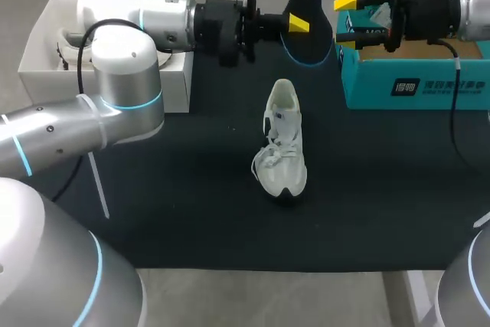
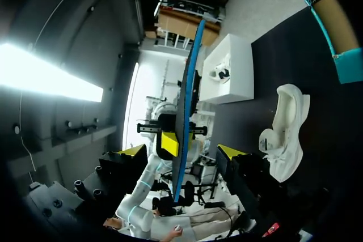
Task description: Take the shoe out of the shoebox, open the shoe tongue, remove and reinsert the insole, then place the shoe into the shoebox
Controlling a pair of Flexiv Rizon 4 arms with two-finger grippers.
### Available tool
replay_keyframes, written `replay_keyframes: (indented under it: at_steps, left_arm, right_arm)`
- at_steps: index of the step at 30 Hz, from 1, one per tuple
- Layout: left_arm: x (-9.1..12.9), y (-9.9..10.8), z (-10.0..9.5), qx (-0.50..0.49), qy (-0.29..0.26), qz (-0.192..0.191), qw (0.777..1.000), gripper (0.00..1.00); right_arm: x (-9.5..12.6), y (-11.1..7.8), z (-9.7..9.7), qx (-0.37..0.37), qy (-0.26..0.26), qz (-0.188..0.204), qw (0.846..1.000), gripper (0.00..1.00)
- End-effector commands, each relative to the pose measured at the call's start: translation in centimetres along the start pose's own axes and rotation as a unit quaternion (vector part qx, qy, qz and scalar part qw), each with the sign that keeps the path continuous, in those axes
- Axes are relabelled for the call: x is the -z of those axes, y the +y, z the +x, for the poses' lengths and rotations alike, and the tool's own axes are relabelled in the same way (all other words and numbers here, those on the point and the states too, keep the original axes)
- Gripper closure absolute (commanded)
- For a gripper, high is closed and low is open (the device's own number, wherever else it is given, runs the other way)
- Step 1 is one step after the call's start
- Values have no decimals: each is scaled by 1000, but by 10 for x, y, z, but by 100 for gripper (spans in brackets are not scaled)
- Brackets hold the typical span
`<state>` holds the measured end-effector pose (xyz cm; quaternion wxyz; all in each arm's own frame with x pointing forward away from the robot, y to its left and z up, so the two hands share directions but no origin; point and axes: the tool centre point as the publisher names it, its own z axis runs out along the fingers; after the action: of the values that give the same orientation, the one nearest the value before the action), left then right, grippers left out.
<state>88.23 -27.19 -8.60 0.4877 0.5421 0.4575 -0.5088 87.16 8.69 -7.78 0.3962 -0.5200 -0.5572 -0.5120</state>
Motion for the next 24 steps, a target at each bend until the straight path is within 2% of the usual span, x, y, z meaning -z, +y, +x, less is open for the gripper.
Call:
replay_keyframes:
  at_steps: [1, 17, 24]
  left_arm:
    - [-6, -1, -1, -3, -6, -5, 1000, 100]
    - [-16, 4, 2, -10, -19, -16, 1000, 100]
    - [-15, 8, 0, -15, -24, -24, 999, 100]
  right_arm:
    - [-6, 7, -2, -4, -5, 8, 1000, 54]
    - [-14, 5, -1, -16, -13, 4, 1000, 75]
    - [-16, 2, -1, -20, -14, 6, 1000, 78]
